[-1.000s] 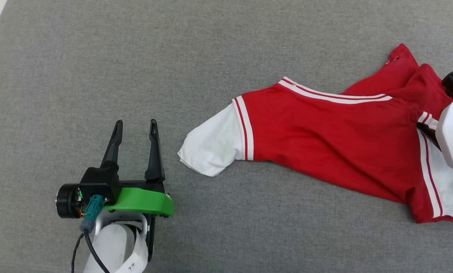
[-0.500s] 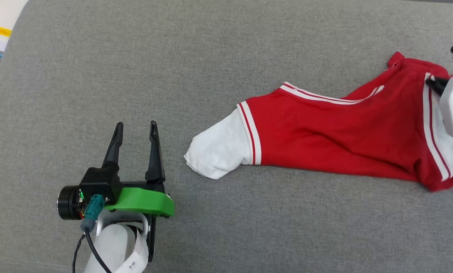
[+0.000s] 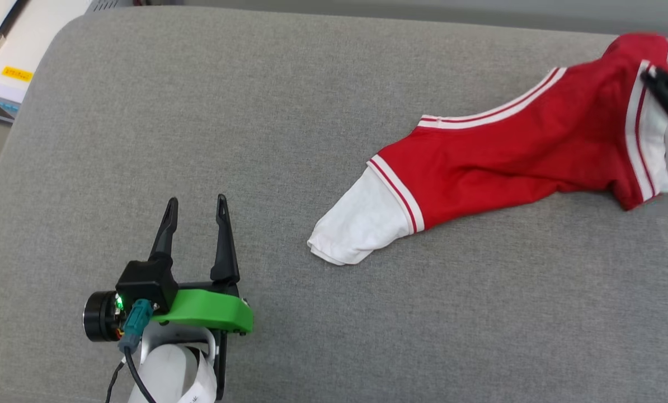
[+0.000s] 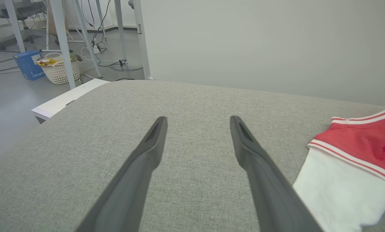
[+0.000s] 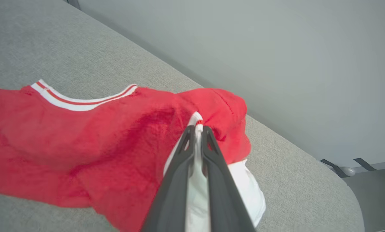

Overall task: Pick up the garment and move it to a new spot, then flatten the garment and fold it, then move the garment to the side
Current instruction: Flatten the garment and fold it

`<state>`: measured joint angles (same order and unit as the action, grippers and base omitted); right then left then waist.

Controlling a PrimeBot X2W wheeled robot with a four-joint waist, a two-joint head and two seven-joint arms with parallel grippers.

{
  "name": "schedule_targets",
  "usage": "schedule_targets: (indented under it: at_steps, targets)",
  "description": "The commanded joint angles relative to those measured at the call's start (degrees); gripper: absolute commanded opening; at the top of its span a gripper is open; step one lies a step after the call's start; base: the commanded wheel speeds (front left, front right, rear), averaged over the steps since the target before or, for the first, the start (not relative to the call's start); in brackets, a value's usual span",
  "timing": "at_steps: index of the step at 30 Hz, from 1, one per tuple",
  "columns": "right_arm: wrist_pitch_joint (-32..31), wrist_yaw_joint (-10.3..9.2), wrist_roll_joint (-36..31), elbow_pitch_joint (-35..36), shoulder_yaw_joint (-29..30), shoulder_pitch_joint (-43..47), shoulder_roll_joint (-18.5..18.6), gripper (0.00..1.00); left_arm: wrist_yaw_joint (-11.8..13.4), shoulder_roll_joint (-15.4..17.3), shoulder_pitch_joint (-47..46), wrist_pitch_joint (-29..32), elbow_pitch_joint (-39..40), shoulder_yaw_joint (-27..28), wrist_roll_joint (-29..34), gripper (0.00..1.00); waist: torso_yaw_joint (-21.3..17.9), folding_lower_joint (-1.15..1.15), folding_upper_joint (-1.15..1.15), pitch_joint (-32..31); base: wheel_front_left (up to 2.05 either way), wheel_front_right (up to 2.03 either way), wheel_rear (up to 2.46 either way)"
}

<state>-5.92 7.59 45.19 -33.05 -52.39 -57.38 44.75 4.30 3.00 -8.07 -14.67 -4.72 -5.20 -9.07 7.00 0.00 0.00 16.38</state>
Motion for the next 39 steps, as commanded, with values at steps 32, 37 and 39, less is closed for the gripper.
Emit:
schedule_targets:
  at_steps: [32, 37, 39]
  targets:
    - [13.5, -0.10, -4.8, 14.0, 20.1, 33.3, 0.9, 1.00, -0.5, -0.1, 6.1, -0.3, 0.2, 1.3, 1.8, 1.00, -3.9, 0.00, 0.00, -8.0, 0.00, 0.00, 0.00]
    - [7.3, -0.10, -8.4, 20.8, 29.4, 32.5, 3.0, 1.00, -0.7, -0.1, 5.9, -0.3, 0.7, 1.5, 2.1, 1.00, -4.6, 0.00, 0.00, -7.4, 0.00, 0.00, 0.00]
    - [3.4, -0.10, -8.3, 23.2, 31.8, 31.5, 3.7, 1.00, -0.8, -0.1, 5.6, -0.3, 0.8, 1.5, 2.2, 1.00, -4.7, 0.00, 0.00, -6.9, 0.00, 0.00, 0.00]
